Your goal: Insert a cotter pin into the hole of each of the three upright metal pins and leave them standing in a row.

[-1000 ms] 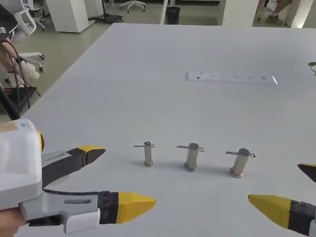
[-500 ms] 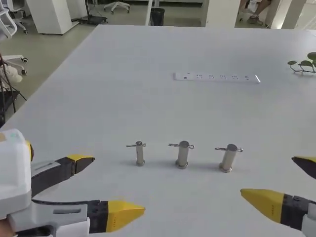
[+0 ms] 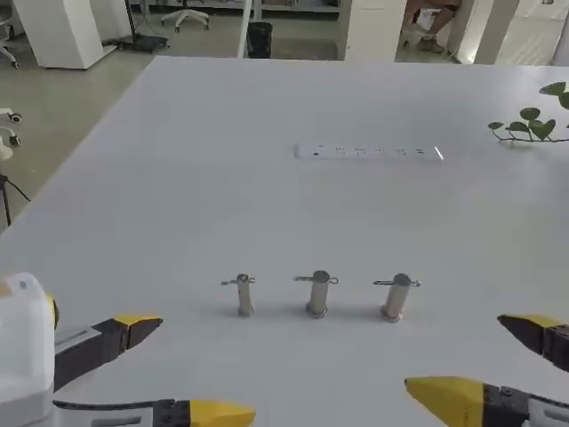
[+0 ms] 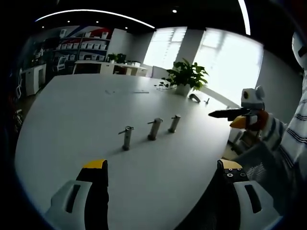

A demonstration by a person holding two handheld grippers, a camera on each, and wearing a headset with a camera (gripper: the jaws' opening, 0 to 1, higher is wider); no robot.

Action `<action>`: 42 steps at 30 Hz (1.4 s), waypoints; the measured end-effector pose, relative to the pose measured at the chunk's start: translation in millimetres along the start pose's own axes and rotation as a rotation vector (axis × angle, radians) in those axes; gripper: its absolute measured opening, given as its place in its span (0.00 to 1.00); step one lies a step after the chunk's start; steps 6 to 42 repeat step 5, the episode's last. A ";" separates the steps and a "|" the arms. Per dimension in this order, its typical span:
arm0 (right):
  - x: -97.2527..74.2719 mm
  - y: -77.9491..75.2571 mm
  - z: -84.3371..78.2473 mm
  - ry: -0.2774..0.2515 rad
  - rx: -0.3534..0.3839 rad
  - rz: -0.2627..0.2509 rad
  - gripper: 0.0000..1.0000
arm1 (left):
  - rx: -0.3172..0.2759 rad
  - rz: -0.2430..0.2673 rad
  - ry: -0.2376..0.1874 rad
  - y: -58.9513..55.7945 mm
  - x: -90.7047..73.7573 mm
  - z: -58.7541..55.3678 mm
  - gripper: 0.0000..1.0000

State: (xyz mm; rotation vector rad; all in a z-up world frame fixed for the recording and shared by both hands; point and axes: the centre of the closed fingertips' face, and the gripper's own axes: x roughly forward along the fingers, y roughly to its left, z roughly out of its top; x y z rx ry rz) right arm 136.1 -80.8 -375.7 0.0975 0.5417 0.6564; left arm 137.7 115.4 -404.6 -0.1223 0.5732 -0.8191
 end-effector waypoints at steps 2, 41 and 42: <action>-1.0 3.0 -2.0 0.022 0.002 0.002 0.89 | -0.009 0.001 -0.001 -1.0 -1.0 0.9 0.93; -3.7 10.1 -1.6 0.045 0.013 0.012 0.90 | -0.016 0.004 -0.007 -4.3 -4.8 4.6 0.93; -3.7 10.1 -1.6 0.045 0.013 0.012 0.90 | -0.016 0.004 -0.007 -4.3 -4.8 4.6 0.93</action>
